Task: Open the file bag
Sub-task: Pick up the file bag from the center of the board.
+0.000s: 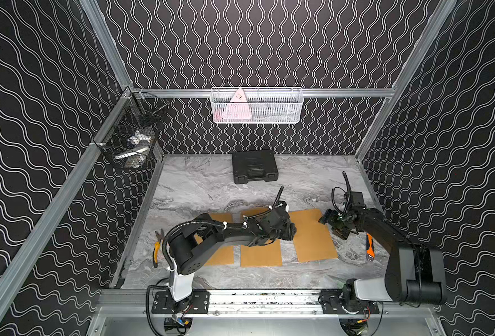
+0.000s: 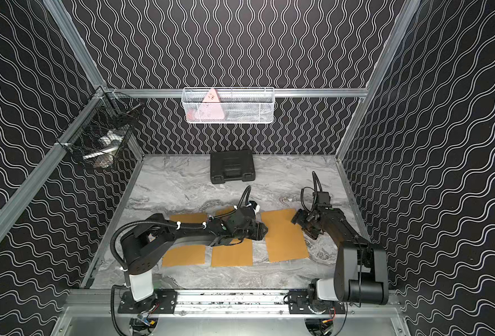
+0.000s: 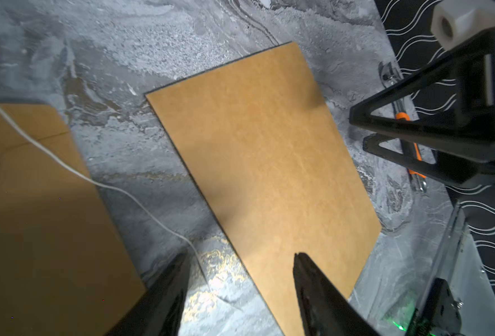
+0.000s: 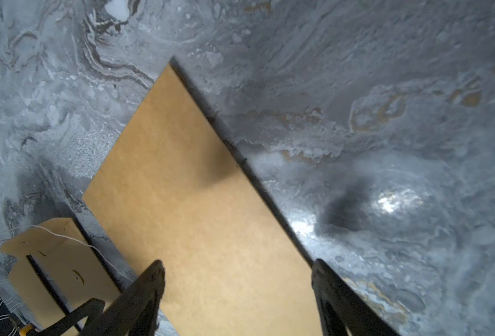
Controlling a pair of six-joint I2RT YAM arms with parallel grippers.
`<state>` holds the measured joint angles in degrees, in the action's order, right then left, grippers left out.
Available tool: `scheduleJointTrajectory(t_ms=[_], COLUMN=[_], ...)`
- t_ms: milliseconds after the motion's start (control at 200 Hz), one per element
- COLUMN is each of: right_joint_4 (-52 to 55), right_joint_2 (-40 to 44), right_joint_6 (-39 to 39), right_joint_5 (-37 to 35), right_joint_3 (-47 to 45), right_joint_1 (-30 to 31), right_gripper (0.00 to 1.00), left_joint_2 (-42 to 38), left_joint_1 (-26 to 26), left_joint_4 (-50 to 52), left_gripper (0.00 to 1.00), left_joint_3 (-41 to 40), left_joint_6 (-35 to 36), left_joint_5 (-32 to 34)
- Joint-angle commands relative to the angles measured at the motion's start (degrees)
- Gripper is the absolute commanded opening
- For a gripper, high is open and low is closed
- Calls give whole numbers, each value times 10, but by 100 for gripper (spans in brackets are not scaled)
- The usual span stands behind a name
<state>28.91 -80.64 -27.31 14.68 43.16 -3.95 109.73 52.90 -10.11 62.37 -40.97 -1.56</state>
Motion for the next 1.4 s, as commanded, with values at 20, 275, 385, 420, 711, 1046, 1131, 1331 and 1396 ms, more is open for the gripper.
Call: scheduleJointTrajectory(t_ms=[20, 275, 385, 420, 711, 1046, 1131, 1331, 1396], right_joint_4=[-14, -26, -30, -30, -32, -29, -36, -49, -53], right_joint_2=[-12, -30, -30, -32, -47, -55, -45, -3, 9], right_joint_6=[14, 17, 18, 19, 28, 39, 39, 33, 31], right_joint_5=[21, 36, 37, 37, 31, 37, 61, 125, 147], right_joint_3=[-4, -15, -18, -18, -19, -16, -19, -21, -21], right_joint_1=[-9, -13, -14, -14, -20, -23, -23, -23, -23], right_gripper=[81, 81, 81, 81, 82, 82, 81, 81, 81], left_joint_2=[22, 45, 48, 50, 67, 87, 94, 102, 104], left_joint_1=[4, 8, 10, 10, 11, 11, 11, 11, 11], left_joint_4=[20, 24, 31, 30, 35, 44, 47, 49, 50], left_gripper=[61, 61, 61, 61, 60, 59, 59, 59, 59], left_joint_3=[17, 32, 36, 36, 45, 58, 62, 63, 64], left_joint_6=[-3, -2, 1, 0, -2, -2, -3, -3, -3], left_joint_5=[14, 18, 24, 24, 24, 21, 18, 17, 17])
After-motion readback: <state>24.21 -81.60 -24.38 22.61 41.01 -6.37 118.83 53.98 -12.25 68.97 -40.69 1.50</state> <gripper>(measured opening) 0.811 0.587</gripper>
